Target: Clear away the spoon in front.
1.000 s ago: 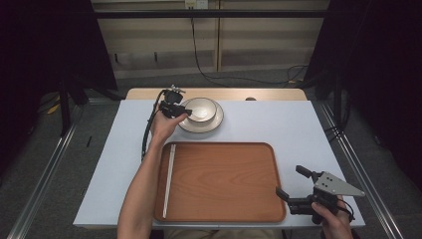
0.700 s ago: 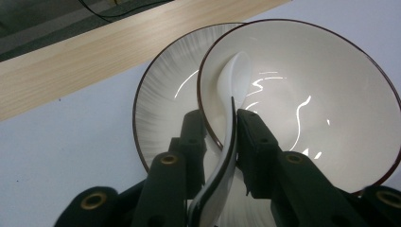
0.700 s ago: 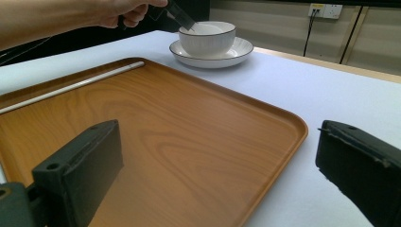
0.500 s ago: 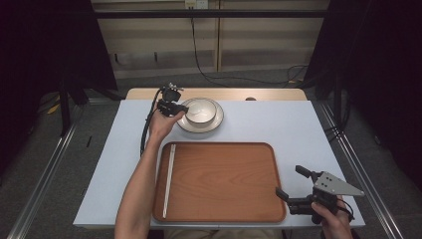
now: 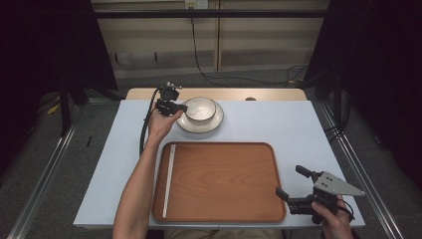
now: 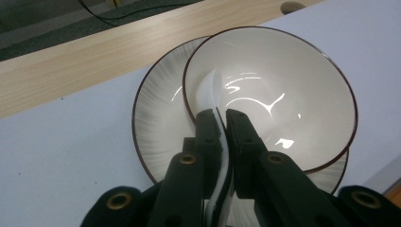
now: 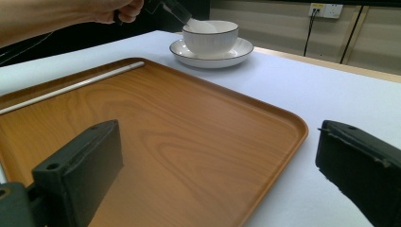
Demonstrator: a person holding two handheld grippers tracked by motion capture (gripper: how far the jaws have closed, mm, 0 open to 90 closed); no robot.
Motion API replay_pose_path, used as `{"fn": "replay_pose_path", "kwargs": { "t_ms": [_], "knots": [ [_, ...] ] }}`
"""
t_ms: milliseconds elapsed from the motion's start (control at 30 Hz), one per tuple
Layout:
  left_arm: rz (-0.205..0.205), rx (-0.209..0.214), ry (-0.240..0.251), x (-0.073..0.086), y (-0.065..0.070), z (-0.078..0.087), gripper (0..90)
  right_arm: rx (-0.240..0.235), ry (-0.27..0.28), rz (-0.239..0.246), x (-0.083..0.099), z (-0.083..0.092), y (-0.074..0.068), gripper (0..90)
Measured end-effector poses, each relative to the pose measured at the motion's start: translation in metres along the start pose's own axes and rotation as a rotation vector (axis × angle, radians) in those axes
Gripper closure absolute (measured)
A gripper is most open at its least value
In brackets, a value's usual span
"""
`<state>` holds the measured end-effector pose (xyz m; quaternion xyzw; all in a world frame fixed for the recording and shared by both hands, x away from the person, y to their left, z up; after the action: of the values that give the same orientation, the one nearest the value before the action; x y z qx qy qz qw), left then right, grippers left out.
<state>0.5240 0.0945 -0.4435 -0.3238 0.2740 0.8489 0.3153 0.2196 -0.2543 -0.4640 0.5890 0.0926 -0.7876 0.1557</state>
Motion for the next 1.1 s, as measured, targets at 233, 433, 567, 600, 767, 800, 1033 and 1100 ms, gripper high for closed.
{"fn": "replay_pose_path", "kwargs": {
  "t_ms": [233,433,567,600,767,800,1033,1100],
  "knots": [
    [0.006,-0.002,0.044,-0.003,0.007,0.005,84.5,-0.003,0.0,-0.003,0.0,0.001,0.0,1.3],
    [0.015,0.008,0.086,0.0,0.008,0.01,84.5,-0.004,0.004,0.003,0.0,0.001,0.0,1.2],
    [0.009,0.002,0.111,0.003,0.009,0.016,84.5,-0.002,0.004,0.01,0.0,0.001,0.0,1.3],
    [-0.003,-0.002,0.093,0.003,0.009,0.019,84.5,-0.002,0.005,0.01,-0.001,0.001,0.0,1.3],
    [-0.006,0.001,0.116,0.003,0.014,0.026,84.5,-0.003,0.008,0.009,-0.001,0.001,0.0,1.2],
    [-0.007,-0.006,0.126,0.003,0.015,0.027,84.6,-0.003,0.007,0.007,-0.001,0.001,0.0,1.3],
    [-0.02,0.001,0.153,0.005,0.021,0.037,84.5,0.001,0.008,0.004,-0.001,0.001,0.0,1.2],
    [-0.031,0.004,0.149,0.006,0.023,0.04,84.5,0.002,0.007,0.003,-0.001,0.001,0.0,1.2]
  ]
}}
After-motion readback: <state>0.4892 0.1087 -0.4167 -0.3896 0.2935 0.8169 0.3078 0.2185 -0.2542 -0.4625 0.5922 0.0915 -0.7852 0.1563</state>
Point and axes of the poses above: each handheld gripper's, and its own axes: z roughly backward along the jaws, x roughly out of its underside, y roughly to its right, the point moved 5 cm from there along -z, roughly forward along the jaws, and after that the axes turned 15 degrees about x, right-handed, at the moved point
